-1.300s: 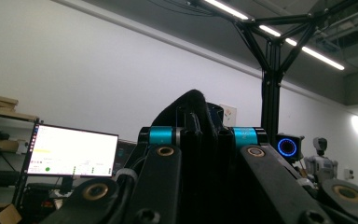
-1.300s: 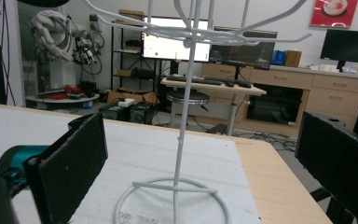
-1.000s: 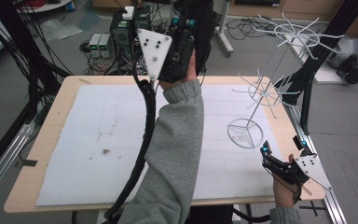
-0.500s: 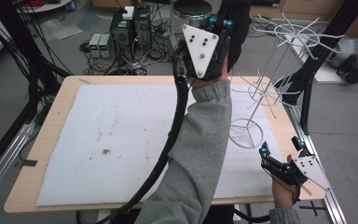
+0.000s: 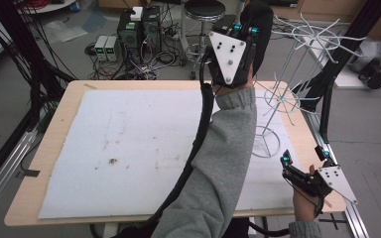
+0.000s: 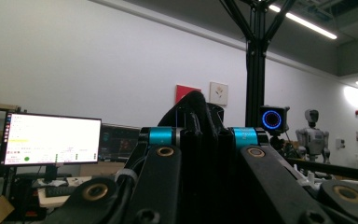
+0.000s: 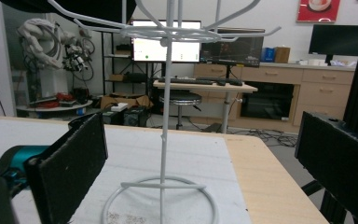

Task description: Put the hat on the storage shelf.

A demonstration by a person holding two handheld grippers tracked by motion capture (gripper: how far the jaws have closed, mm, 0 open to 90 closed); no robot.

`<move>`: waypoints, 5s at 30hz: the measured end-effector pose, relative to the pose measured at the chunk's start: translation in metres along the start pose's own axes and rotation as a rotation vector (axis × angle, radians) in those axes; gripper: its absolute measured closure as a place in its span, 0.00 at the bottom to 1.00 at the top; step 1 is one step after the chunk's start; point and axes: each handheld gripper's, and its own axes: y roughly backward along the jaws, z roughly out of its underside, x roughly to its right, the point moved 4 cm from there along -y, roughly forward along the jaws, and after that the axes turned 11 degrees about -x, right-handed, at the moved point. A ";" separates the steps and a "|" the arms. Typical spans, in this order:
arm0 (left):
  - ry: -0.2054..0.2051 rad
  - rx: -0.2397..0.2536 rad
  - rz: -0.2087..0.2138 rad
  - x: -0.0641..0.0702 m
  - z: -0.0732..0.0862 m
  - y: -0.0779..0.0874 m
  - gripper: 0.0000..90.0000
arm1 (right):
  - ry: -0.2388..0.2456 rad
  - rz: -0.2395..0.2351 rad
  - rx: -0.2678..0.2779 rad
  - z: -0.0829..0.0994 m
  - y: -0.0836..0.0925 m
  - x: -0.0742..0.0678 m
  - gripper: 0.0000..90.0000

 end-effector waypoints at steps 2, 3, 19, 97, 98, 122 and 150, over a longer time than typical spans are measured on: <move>-0.005 0.001 0.006 0.002 -0.001 -0.001 0.95 | -0.010 0.002 -0.003 0.000 0.000 0.001 0.02; -0.003 -0.001 0.009 0.003 -0.001 -0.001 0.95 | -0.012 0.002 -0.002 0.000 0.000 0.001 0.02; -0.050 -0.029 -0.004 0.017 0.017 -0.001 0.94 | -0.015 0.011 0.009 0.000 0.003 0.006 0.02; -0.133 -0.174 -0.418 -0.282 0.080 0.256 0.02 | 0.079 -0.071 0.013 -0.012 -0.023 -0.052 0.02; -0.129 -0.180 -0.424 -0.286 0.083 0.262 0.02 | 0.080 -0.072 0.014 -0.012 -0.023 -0.052 0.02; -0.113 -0.238 -0.381 -0.320 0.117 0.348 0.02 | 0.177 -0.093 -0.034 0.001 -0.033 -0.056 0.02; -0.179 -0.263 -0.361 -0.316 0.122 0.342 0.02 | 0.186 -0.085 -0.039 0.002 -0.036 -0.055 0.02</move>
